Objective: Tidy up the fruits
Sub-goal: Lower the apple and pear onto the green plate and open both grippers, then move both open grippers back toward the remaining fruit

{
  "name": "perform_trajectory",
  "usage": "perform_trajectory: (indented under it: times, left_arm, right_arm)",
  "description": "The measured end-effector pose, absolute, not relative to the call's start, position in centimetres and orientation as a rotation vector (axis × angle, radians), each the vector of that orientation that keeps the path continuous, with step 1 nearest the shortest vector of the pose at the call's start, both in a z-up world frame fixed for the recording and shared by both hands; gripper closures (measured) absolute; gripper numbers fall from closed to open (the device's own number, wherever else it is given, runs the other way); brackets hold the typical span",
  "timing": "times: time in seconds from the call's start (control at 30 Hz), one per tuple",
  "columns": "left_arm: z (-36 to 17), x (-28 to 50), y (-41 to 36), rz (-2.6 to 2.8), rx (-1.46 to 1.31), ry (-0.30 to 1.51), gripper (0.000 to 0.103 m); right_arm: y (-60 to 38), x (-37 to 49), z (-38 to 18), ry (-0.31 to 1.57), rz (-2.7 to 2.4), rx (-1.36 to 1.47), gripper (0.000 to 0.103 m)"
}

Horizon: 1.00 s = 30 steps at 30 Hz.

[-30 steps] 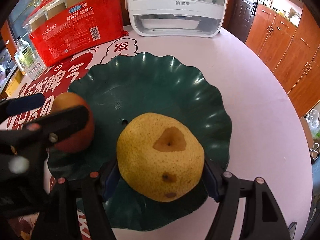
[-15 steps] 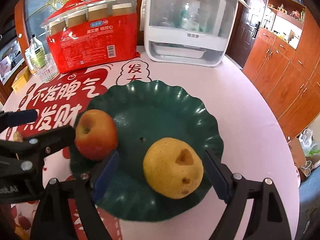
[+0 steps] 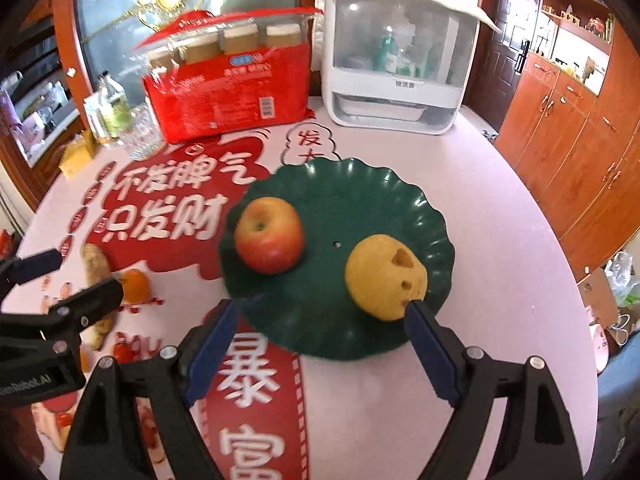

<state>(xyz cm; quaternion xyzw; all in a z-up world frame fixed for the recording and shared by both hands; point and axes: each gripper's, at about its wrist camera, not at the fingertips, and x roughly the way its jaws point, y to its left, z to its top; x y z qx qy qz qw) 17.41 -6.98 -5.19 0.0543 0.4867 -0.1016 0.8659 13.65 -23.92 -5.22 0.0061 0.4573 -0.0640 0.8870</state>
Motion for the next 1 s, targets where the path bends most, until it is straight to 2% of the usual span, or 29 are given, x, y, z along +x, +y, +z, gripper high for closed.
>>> perform_trajectory:
  times: [0.5, 1.0]
  left_arm:
    - [0.7, 7.4, 2.0, -0.060, -0.075, 0.914, 0.010]
    - [-2.2, 3.4, 8.4, 0.088, -0.098, 0.990, 0.010]
  right_arm:
    - [-17.0, 7.2, 0.9, 0.857, 0.101, -0.024, 0.017]
    - [-9.8, 5.7, -2.1, 0.937, 0.267, -0.123, 0.017]
